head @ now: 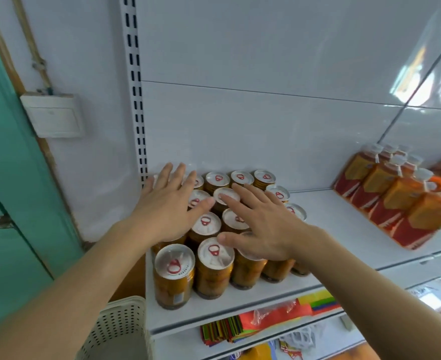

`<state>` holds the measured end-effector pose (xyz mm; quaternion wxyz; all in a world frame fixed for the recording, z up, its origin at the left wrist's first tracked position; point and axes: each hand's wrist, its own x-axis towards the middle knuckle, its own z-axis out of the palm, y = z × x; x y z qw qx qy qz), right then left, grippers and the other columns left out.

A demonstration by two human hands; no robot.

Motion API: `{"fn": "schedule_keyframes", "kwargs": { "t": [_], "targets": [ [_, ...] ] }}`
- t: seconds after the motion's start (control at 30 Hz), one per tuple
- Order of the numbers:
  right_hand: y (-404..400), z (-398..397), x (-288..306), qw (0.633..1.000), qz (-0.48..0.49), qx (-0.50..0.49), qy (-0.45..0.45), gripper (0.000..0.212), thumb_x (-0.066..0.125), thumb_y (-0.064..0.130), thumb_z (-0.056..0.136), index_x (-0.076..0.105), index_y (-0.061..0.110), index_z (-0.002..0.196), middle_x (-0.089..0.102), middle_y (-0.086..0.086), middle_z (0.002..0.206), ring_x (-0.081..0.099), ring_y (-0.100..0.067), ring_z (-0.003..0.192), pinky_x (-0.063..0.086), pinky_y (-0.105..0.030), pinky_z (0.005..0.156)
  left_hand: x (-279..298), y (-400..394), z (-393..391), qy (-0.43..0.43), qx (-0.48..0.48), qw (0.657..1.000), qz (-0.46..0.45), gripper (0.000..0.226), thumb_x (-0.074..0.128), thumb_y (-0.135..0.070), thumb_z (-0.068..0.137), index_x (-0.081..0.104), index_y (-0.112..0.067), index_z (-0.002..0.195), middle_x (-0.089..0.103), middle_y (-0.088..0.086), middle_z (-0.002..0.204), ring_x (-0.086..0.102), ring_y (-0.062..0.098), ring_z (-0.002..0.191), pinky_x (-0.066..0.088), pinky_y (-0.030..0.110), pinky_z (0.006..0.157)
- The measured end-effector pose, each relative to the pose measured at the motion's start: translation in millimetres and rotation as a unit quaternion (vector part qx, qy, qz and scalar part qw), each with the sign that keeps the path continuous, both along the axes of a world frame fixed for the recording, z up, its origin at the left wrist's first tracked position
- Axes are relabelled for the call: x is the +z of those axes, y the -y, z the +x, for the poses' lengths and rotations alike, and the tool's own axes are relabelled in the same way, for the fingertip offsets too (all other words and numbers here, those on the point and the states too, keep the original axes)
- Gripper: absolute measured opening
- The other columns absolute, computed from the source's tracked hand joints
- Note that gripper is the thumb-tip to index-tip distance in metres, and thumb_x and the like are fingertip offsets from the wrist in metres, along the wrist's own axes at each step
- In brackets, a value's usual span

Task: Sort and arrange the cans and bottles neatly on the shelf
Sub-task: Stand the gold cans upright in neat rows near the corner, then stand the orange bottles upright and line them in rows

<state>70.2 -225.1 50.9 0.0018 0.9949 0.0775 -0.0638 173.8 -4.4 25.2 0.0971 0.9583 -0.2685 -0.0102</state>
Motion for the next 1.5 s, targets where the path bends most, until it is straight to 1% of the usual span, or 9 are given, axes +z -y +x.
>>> {"fn": "schedule_keyframes", "kwargs": {
  "t": [0.1, 0.27, 0.47, 0.67, 0.9, 1.03, 1.23, 1.4, 1.5],
  "targets": [
    [25, -28, -1, 1.000, 0.015, -0.020, 0.019, 0.095, 0.021, 0.093, 0.092, -0.001, 0.042, 0.169, -0.007, 0.007, 0.179, -0.010, -0.020, 0.164, 0.002, -0.053, 0.132, 13, 31, -25, -0.002, -0.025, 0.999, 0.020, 0.109, 0.000, -0.096, 0.078, -0.010, -0.034, 0.167, -0.025, -0.004, 0.173, -0.029, 0.022, 0.158, -0.005, 0.057, 0.130],
    [78, -77, -6, 0.997, 0.012, -0.066, 0.045, 0.103, 0.011, 0.098, 0.085, 0.000, 0.039, 0.169, -0.003, 0.004, 0.179, -0.006, -0.023, 0.165, 0.009, -0.054, 0.131, 25, 96, -70, 0.022, -0.072, 0.997, 0.027, 0.107, 0.007, -0.095, 0.081, -0.011, -0.033, 0.166, -0.021, -0.004, 0.175, -0.028, 0.022, 0.158, -0.004, 0.057, 0.130],
    [178, -157, -16, 0.991, 0.004, -0.121, 0.051, 0.101, 0.007, 0.096, 0.087, -0.006, 0.038, 0.169, -0.011, 0.004, 0.179, -0.013, -0.022, 0.164, 0.004, -0.055, 0.132, 21, 203, -135, 0.044, -0.118, 0.992, 0.019, 0.107, 0.017, -0.094, 0.085, -0.010, -0.032, 0.167, -0.022, -0.001, 0.175, -0.029, 0.022, 0.158, -0.007, 0.052, 0.130],
    [281, -233, -17, 0.984, 0.001, -0.167, 0.067, 0.104, 0.005, 0.097, 0.084, -0.002, 0.038, 0.170, -0.006, 0.003, 0.179, -0.011, -0.021, 0.164, 0.006, -0.054, 0.132, 14, 320, -193, 0.054, -0.159, 0.986, 0.002, 0.103, 0.016, -0.091, 0.088, -0.012, -0.030, 0.167, -0.020, -0.001, 0.175, -0.027, 0.023, 0.159, -0.003, 0.053, 0.131],
    [389, -285, -21, 0.967, -0.007, -0.244, 0.079, 0.107, 0.002, 0.096, 0.080, -0.004, 0.037, 0.169, -0.009, 0.003, 0.179, -0.014, -0.023, 0.164, 0.003, -0.054, 0.133, 27, 436, -247, 0.072, -0.266, 0.961, -0.028, 0.095, 0.025, -0.082, 0.096, -0.007, -0.030, 0.168, -0.021, -0.005, 0.175, -0.027, 0.015, 0.158, 0.000, 0.048, 0.132],
    [449, -296, -35, 0.956, -0.012, -0.282, 0.081, 0.101, 0.012, 0.095, 0.088, -0.003, 0.037, 0.169, -0.006, 0.001, 0.179, -0.011, -0.024, 0.165, 0.004, -0.054, 0.133, 19, 508, -249, 0.075, -0.304, 0.950, -0.025, 0.096, 0.018, -0.084, 0.091, -0.007, -0.032, 0.168, -0.018, -0.003, 0.176, -0.026, 0.017, 0.159, 0.001, 0.051, 0.131],
    [539, -296, -27, 0.941, -0.060, -0.326, 0.067, 0.100, 0.018, 0.094, 0.090, -0.003, 0.036, 0.169, -0.006, 0.000, 0.179, -0.010, -0.025, 0.165, 0.002, -0.055, 0.133, 10, 618, -230, 0.093, -0.322, 0.942, 0.003, 0.091, 0.019, -0.080, 0.099, -0.013, -0.029, 0.166, -0.022, 0.004, 0.175, -0.026, 0.027, 0.159, -0.001, 0.055, 0.130],
    [608, -290, -21, 0.929, -0.079, -0.353, 0.074, 0.097, 0.023, 0.091, 0.092, -0.004, 0.037, 0.169, -0.007, 0.000, 0.179, -0.011, -0.026, 0.165, -0.010, -0.049, 0.126, 7, 700, -213, 0.121, -0.333, 0.935, 0.007, 0.094, 0.013, -0.083, 0.096, -0.016, -0.027, 0.166, -0.027, 0.006, 0.173, -0.031, 0.030, 0.157, -0.002, 0.058, 0.129],
    [646, -285, -24, 0.927, -0.069, -0.362, 0.069, 0.098, 0.023, 0.092, 0.092, -0.004, 0.038, 0.169, -0.007, 0.001, 0.179, -0.011, -0.026, 0.164, -0.010, -0.048, 0.124, 2, 739, -207, 0.107, -0.331, 0.938, 0.017, 0.097, 0.009, -0.085, 0.093, -0.014, -0.027, 0.166, -0.024, 0.006, 0.174, -0.029, 0.030, 0.158, -0.001, 0.059, 0.129]
  ]
}}
